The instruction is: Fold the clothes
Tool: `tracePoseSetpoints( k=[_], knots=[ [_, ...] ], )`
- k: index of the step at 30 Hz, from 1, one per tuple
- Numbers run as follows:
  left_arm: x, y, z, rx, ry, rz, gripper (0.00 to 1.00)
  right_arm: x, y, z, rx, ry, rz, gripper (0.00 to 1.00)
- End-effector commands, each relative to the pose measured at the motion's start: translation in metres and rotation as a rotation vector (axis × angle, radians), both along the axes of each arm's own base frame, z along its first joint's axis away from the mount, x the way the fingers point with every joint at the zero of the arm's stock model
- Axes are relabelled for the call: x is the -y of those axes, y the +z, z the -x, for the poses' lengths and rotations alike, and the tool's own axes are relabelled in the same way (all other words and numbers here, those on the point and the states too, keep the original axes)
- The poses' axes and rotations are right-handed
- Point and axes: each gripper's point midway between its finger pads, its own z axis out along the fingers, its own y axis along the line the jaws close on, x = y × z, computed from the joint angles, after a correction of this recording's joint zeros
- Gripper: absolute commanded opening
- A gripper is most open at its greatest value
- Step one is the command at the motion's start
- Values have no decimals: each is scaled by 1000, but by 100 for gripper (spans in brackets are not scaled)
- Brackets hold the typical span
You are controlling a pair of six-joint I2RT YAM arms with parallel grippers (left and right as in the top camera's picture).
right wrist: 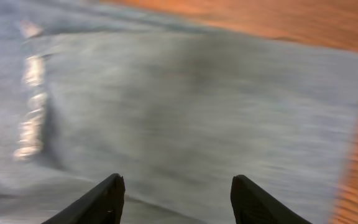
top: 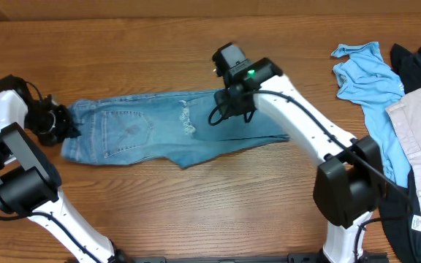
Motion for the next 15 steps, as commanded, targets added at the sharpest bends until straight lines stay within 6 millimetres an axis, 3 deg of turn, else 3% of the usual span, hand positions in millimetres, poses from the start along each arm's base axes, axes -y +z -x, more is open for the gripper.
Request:
tracePoseSetpoints(
  k=[1,6,9,11,15],
  knots=[
    [-62,42,-5,11,67,-178,4,34,37,-18,73,-96,-24,59],
    [-99,112,-13,102,146,-243,4,72,32,-23,34,-178,-10,59],
    [-107,151,-18,165,180,-266,4,85,31,-27,30,-208,-11,59],
    [-97,175,-26,229,171,-233,4,87,31,-27,25,-213,-19,59],
    [-43,216,-49,357,92,-79,4,86,31,-27,21,-208,-33,59]
  ],
)
